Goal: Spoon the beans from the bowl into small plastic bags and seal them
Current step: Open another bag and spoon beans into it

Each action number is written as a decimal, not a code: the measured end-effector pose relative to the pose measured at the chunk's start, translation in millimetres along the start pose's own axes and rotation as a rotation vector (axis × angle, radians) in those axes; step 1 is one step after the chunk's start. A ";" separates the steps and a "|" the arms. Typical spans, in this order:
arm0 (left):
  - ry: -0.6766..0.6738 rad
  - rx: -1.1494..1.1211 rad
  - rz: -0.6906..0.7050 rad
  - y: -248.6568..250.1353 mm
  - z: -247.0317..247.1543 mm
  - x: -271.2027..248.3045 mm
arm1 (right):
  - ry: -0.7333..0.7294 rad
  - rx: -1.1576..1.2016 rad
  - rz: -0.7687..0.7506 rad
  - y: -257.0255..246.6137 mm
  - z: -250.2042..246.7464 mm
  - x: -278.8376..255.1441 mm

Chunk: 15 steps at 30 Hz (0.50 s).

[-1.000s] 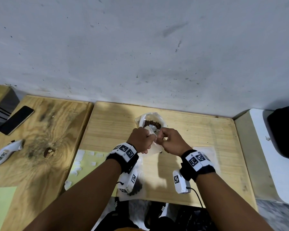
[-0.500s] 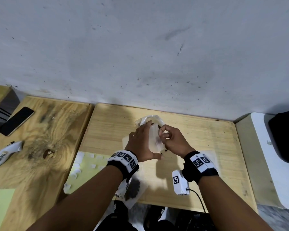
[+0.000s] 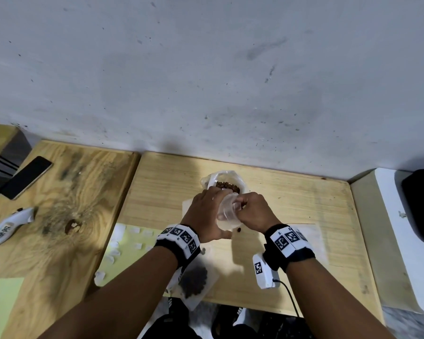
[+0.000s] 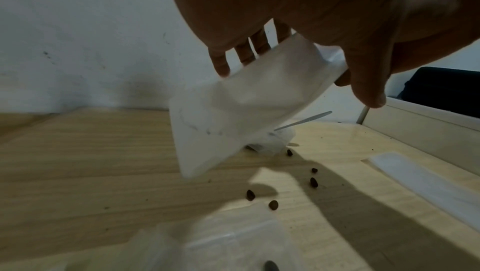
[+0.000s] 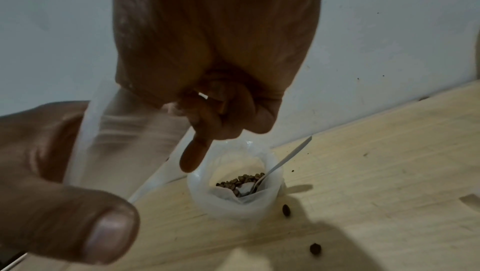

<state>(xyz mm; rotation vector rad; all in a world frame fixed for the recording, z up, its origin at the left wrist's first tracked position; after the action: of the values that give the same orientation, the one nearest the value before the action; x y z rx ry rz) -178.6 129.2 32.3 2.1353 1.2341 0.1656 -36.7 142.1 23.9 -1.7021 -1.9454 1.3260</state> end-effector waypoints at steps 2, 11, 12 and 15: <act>-0.039 -0.043 -0.021 -3.9 0.5 0.6 | -0.031 -0.035 0.041 2.4 0.7 0.1; -0.076 -0.231 -0.190 -33.7 7.4 10.0 | -0.129 0.380 0.087 16.8 2.5 2.9; -0.060 -0.268 -0.213 -37.4 7.8 11.1 | -0.113 0.429 0.102 20.3 1.2 3.3; -0.001 -0.409 -0.327 -53.9 7.1 13.0 | 0.146 0.502 0.132 42.9 -17.2 4.8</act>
<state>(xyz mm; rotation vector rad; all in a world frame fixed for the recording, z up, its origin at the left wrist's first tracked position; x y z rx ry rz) -207.7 154.7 -8.0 1.5651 1.3936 0.2495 2.3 150.5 0.0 -1.6322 -1.2952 1.5246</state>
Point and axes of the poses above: each hand's wrist, its own x-axis towards the middle knuckle, its own z-axis out of the palm, y = z × x, the point moved 6 cm from there along x, towards the middle knuckle, and after that the axes turned 10 degrees about -y, right-handed, at the moved point
